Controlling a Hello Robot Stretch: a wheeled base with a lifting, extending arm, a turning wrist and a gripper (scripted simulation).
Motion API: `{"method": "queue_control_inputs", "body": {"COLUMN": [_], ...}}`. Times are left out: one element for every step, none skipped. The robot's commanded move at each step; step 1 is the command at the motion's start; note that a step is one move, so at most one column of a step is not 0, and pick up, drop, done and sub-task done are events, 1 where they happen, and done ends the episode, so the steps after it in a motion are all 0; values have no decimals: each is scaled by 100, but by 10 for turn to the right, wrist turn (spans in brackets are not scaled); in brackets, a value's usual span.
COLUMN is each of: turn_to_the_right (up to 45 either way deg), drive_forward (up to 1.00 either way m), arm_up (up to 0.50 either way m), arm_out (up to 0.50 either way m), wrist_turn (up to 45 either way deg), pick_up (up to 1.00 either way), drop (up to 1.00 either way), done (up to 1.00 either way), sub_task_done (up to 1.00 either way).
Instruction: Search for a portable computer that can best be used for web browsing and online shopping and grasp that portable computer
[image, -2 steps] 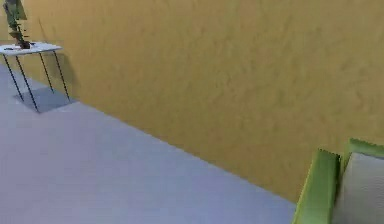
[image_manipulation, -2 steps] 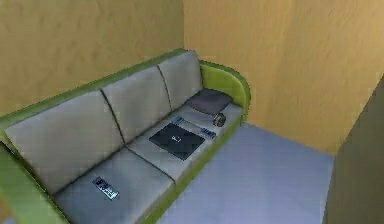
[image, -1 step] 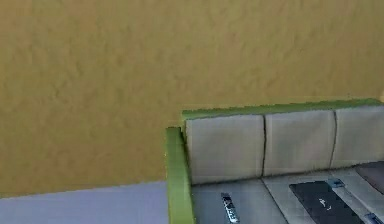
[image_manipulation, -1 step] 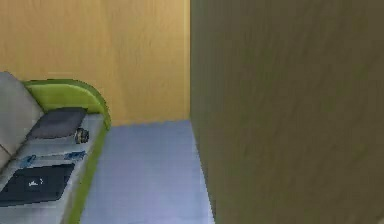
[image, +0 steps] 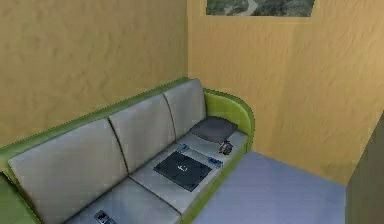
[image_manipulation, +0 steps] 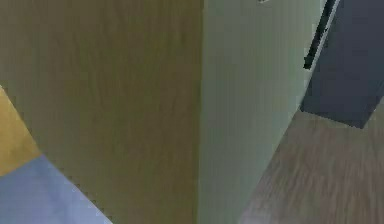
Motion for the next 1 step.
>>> {"method": "queue_control_inputs", "body": {"turn_to_the_right": [210], "drive_forward": [0], "arm_up": [0], "arm_out": [0], "wrist_turn": [0], "pick_up": [0], "drop": [0], "done": [0], "sub_task_done": [0]}}
